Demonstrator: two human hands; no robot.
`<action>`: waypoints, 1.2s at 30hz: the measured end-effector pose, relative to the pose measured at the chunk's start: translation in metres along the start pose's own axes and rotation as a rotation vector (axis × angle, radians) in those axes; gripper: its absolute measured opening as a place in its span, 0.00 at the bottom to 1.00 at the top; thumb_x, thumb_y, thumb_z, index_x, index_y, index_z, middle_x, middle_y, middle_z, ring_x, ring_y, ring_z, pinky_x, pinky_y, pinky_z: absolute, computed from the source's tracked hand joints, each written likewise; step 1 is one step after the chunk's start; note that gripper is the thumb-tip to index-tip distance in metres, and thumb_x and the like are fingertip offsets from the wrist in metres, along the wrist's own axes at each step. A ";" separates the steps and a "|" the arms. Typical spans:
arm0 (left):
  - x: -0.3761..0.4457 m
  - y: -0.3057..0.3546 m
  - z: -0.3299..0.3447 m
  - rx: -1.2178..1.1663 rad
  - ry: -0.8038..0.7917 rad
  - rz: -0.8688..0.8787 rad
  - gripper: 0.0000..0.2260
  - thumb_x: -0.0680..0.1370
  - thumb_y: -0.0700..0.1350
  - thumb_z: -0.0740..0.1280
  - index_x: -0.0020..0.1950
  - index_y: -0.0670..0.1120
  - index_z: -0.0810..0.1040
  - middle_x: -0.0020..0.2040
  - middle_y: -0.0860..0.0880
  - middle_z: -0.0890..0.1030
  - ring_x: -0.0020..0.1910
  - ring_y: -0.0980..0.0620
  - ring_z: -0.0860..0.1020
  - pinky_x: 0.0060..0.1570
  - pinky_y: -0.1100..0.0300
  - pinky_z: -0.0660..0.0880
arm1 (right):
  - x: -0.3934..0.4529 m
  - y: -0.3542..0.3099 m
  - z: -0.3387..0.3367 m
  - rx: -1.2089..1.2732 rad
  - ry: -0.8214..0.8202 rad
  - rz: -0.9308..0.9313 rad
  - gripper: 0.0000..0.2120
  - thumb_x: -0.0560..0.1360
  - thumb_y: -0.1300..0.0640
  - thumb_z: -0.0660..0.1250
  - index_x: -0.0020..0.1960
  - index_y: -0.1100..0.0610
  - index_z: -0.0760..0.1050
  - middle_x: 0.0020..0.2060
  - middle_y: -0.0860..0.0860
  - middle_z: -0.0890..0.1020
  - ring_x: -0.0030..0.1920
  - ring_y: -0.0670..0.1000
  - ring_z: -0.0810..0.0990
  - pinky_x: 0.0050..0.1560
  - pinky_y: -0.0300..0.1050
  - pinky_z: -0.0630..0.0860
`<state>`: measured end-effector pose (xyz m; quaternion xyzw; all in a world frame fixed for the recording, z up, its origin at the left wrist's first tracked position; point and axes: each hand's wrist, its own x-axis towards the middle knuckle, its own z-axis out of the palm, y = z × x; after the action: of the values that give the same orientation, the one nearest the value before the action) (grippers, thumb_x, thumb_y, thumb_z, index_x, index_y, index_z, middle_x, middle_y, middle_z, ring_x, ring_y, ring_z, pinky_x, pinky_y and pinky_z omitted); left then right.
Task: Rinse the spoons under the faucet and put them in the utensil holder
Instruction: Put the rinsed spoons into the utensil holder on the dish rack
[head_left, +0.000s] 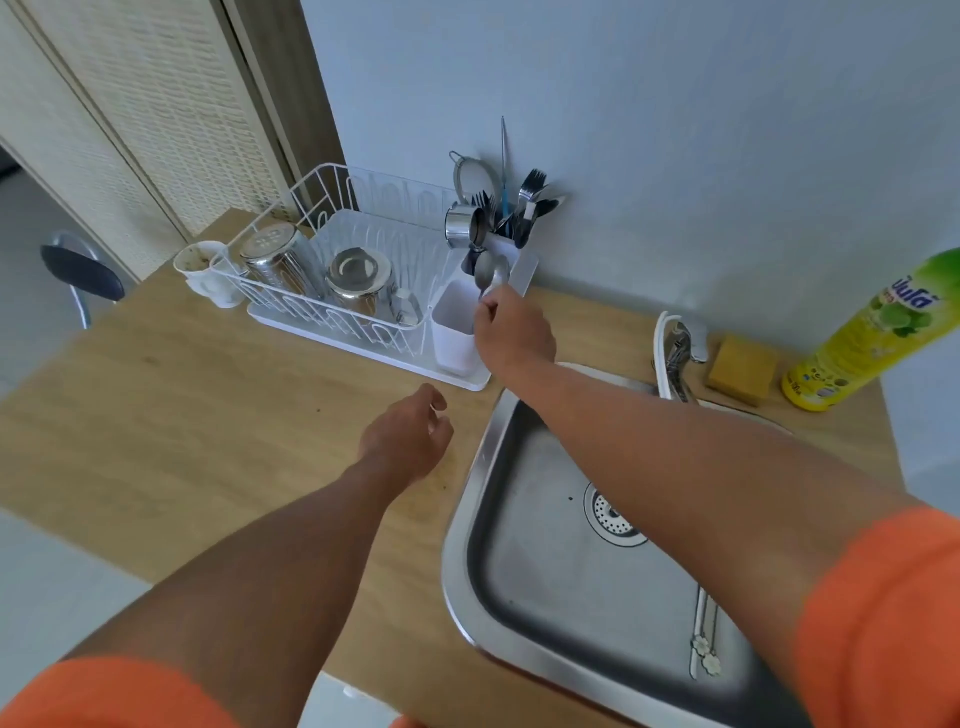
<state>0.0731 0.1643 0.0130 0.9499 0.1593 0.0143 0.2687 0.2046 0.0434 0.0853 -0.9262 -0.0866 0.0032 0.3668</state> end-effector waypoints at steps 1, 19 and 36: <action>0.000 0.001 0.001 0.011 -0.015 0.012 0.07 0.79 0.52 0.65 0.56 0.55 0.75 0.44 0.59 0.81 0.46 0.51 0.79 0.43 0.56 0.71 | -0.003 0.002 0.001 0.001 0.018 -0.003 0.08 0.82 0.54 0.59 0.48 0.50 0.75 0.41 0.48 0.78 0.43 0.55 0.77 0.37 0.45 0.66; -0.007 0.105 0.081 -0.072 -0.230 0.270 0.04 0.79 0.46 0.66 0.50 0.46 0.79 0.41 0.47 0.83 0.40 0.44 0.80 0.41 0.53 0.79 | -0.193 0.222 -0.034 -0.220 -0.434 0.146 0.10 0.80 0.49 0.59 0.51 0.50 0.78 0.47 0.50 0.85 0.47 0.56 0.82 0.42 0.46 0.74; -0.081 0.183 0.235 0.066 -0.702 0.295 0.07 0.78 0.52 0.64 0.46 0.50 0.75 0.48 0.47 0.83 0.46 0.45 0.81 0.45 0.53 0.77 | -0.228 0.315 -0.110 -0.244 -0.326 0.778 0.08 0.79 0.60 0.63 0.54 0.62 0.76 0.53 0.60 0.84 0.50 0.60 0.84 0.44 0.43 0.77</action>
<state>0.0770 -0.1270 -0.0891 0.9178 -0.0803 -0.2787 0.2712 0.0374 -0.2935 -0.0619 -0.9138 0.2120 0.2770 0.2079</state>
